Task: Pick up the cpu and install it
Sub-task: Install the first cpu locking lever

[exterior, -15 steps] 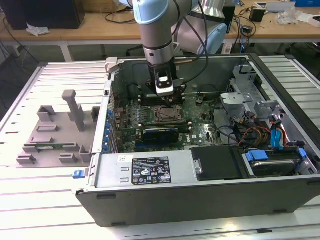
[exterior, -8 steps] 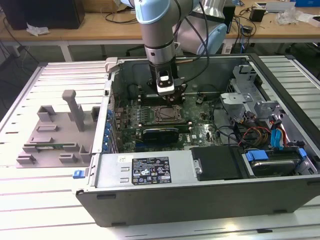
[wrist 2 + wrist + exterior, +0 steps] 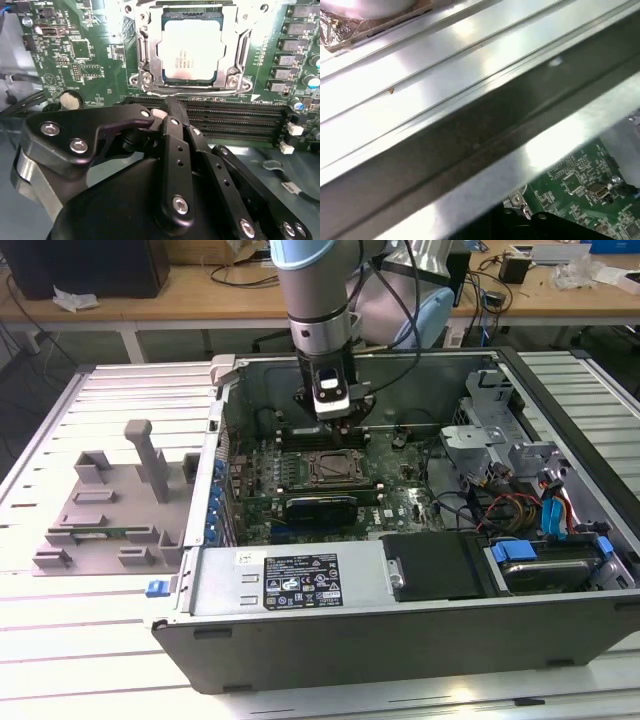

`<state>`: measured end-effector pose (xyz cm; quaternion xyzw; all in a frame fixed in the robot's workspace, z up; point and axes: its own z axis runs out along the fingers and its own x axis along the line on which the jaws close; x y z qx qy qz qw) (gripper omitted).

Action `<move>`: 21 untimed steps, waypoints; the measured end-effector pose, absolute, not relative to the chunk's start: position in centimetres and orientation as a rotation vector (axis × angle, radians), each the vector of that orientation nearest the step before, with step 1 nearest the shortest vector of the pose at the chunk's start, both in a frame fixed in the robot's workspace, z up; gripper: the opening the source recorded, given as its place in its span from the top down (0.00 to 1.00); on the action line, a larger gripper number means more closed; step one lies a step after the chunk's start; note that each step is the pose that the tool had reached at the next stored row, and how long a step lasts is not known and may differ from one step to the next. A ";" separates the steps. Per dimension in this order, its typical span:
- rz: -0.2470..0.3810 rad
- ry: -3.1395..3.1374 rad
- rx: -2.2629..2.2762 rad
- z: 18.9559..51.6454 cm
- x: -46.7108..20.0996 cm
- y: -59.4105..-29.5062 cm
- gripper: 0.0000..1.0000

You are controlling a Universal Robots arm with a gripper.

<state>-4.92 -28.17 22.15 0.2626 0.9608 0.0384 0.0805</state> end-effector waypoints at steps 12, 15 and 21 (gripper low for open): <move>0.018 2.856 0.771 22.5 -5.1 -31.6 0.89; 0.018 2.856 0.771 22.5 -5.2 -31.6 0.89; -0.012 2.894 0.617 22.4 -5.1 -31.6 0.89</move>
